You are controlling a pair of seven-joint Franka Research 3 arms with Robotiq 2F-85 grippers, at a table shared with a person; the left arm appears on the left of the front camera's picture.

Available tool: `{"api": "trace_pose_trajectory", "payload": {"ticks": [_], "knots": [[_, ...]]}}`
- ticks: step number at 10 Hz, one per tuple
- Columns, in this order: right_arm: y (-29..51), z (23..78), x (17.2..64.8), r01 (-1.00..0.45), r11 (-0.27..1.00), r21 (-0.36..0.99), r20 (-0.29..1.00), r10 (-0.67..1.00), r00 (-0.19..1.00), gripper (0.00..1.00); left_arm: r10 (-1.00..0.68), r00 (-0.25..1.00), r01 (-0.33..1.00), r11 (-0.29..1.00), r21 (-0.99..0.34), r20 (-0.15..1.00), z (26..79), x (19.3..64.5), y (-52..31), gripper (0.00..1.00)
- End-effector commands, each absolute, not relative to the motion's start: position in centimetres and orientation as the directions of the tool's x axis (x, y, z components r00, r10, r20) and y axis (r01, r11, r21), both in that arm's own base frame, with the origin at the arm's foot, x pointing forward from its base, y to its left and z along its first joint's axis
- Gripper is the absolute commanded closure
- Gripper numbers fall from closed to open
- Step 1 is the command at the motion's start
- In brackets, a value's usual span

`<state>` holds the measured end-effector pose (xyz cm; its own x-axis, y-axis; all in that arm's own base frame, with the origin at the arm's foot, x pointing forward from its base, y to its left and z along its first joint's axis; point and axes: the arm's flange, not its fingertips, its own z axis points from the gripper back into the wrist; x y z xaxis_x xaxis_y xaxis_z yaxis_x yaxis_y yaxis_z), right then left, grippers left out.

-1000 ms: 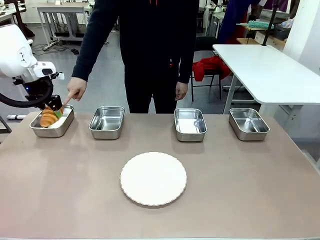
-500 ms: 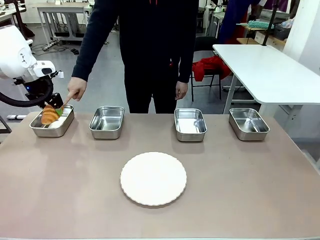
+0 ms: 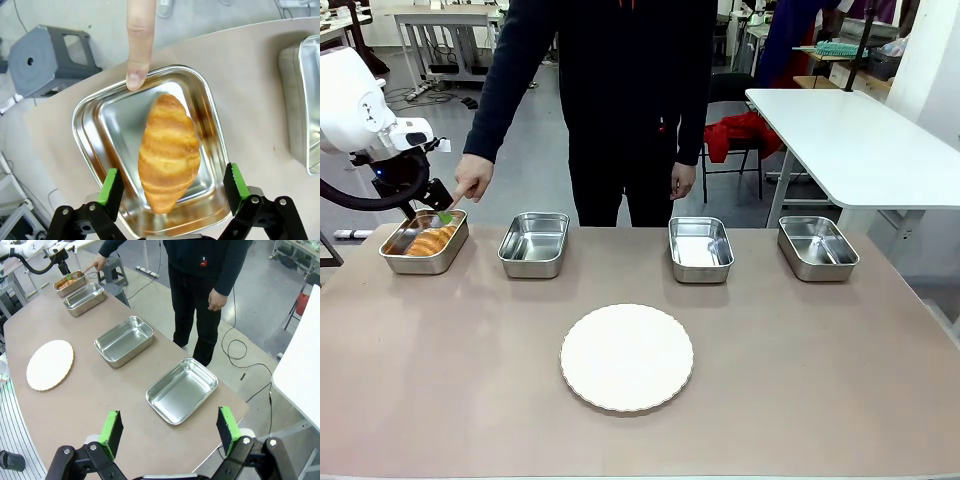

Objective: Place the bread in the container.
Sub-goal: Place the Butter Roll into the Airtight Container indicated by the human.

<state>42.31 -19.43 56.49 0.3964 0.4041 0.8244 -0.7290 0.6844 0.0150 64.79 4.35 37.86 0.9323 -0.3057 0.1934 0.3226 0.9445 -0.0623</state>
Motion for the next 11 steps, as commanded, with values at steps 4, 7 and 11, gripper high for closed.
{"api": "trace_pose_trajectory", "payload": {"ticks": [4,7,11], "knots": [[-19.3,56.7,42.3,-0.729,0.684,0.012,0.826,0.404,0.392,0.02,-0.306,0.932,0.323,0.944,-0.062,0.193,37.9,64.8,4.3,0.00],[-19.3,56.7,42.3,-0.729,0.684,0.012,0.826,0.404,0.392,0.02,-0.310,0.933,0.326,0.943,-0.063,0.185,37.9,64.8,4.3,0.00],[-19.3,56.7,42.3,-0.729,0.684,0.012,0.826,0.404,0.392,0.02,-0.283,0.886,0.293,0.956,0.030,0.368,48.0,54.2,0.9,0.00]]}}
